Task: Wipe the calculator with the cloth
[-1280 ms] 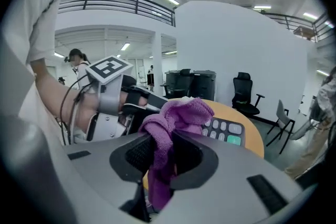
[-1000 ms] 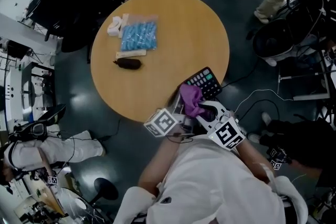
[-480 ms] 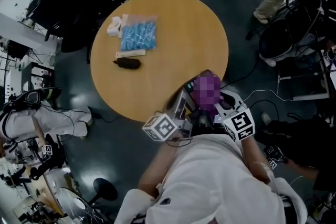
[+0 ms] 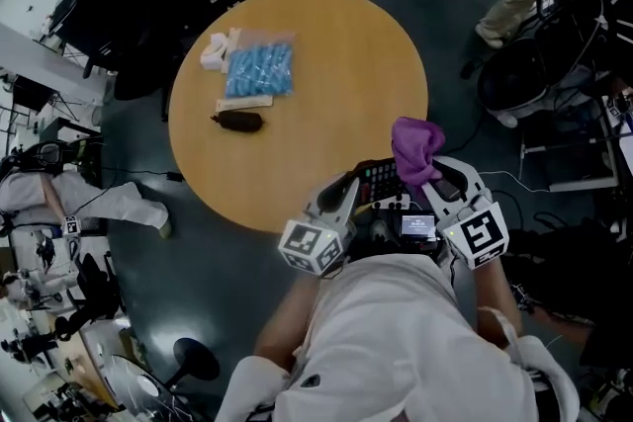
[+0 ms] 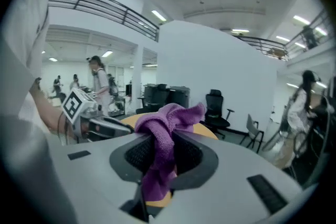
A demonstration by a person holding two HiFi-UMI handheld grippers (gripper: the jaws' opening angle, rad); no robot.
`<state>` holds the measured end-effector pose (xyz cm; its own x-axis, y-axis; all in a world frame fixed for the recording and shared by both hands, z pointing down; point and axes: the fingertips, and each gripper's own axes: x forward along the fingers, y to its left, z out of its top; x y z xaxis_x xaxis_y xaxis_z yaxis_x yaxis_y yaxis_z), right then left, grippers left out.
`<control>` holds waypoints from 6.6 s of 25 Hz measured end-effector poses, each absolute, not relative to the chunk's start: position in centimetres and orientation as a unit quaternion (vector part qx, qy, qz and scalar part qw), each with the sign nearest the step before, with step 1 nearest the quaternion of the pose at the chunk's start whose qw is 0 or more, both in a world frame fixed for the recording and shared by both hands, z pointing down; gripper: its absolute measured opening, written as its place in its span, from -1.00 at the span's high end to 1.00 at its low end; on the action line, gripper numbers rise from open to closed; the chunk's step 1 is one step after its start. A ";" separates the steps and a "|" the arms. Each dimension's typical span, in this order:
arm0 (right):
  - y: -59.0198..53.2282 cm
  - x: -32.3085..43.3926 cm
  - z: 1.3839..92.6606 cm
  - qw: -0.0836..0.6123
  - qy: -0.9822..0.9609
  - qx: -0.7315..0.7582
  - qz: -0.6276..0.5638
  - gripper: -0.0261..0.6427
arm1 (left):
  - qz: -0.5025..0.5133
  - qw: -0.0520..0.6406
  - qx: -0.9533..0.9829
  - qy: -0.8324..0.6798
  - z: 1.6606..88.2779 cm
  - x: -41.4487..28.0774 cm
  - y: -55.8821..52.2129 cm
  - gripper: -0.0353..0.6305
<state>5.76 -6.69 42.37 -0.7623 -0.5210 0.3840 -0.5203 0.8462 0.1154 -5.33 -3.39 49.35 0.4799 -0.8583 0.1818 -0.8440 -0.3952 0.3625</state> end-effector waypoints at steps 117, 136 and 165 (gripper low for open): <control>-6.6 8.7 54.5 0.287 -0.931 0.116 0.193 0.66 | 0.290 -0.430 0.801 -0.299 42.1 1.0 2.9 0.75; -8.3 9.7 54.4 0.236 -0.924 0.185 0.237 0.66 | -0.093 0.434 0.726 -0.526 65.7 -14.9 -3.7 0.75; -6.8 7.0 55.5 0.232 -0.919 0.175 0.266 0.66 | -0.159 0.578 0.554 -0.578 78.1 -18.7 -2.4 0.58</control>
<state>7.04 -6.76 55.52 -0.8312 -0.1974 0.5197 -0.4444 0.7977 -0.4078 -18.66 -2.40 78.13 0.2818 -0.8238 0.4918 -0.4572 0.3353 0.8237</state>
